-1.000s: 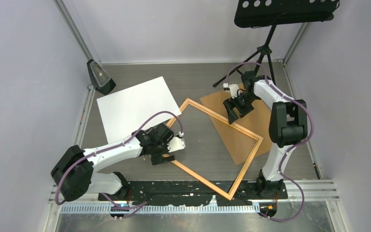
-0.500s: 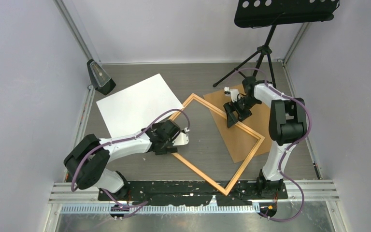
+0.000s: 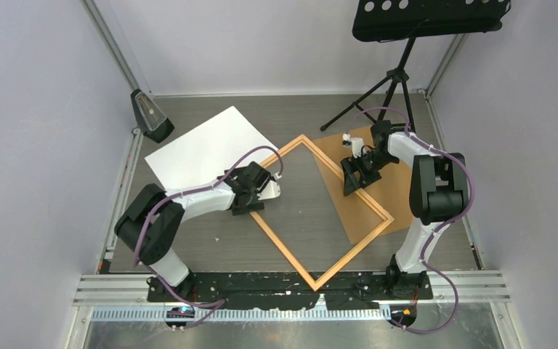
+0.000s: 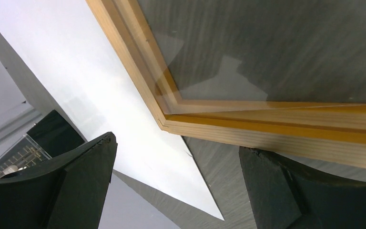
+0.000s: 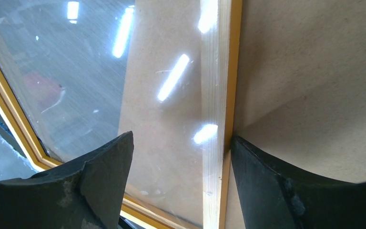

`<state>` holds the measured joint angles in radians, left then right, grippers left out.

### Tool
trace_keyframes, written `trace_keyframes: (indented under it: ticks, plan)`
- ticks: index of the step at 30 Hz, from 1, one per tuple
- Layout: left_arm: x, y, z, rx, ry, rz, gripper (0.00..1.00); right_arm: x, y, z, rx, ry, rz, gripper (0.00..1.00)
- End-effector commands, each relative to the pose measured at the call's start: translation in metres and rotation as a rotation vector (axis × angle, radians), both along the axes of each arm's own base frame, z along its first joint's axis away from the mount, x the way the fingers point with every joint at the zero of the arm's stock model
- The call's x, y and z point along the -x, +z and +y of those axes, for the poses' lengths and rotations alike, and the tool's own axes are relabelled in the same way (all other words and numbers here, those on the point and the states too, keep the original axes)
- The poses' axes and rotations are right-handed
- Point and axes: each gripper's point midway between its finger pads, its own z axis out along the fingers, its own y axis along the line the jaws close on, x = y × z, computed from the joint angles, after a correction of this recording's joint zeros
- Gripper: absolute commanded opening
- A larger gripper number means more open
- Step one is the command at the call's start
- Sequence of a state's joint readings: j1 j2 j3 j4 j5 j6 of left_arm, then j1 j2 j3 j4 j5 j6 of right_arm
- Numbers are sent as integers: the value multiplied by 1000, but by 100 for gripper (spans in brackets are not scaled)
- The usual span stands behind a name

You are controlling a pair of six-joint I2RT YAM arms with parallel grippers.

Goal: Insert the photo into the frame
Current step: Adjust the photo frame at the center of the board.

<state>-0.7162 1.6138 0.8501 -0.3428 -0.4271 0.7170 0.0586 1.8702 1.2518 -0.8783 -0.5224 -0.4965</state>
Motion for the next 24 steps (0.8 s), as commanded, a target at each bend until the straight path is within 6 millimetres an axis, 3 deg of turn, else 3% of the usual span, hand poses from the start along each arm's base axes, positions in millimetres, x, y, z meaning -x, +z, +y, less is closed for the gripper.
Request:
trace_keyframes:
  ticks: [1, 6, 10, 16, 20, 24]
  plan:
    - [-24, 4, -8, 60, 20, -22, 99, 23, 18, 24, -127, -4, 48, 79]
    - [-36, 10, -2, 65, 45, -12, 99, 40, 16, 30, -159, -11, 75, 77]
    - [-34, 12, -4, 87, 47, 10, 100, 38, 19, 29, -152, -32, 43, 76]
    - [-16, 15, -8, 172, 116, 121, 100, 29, 23, 27, -134, -57, -17, 72]
    - [-5, 26, -9, 264, 182, 198, 100, 24, 22, 26, -126, -71, -39, 62]
    - [6, 39, -12, 344, 223, 247, 99, 18, 23, 23, -120, -90, -61, 46]
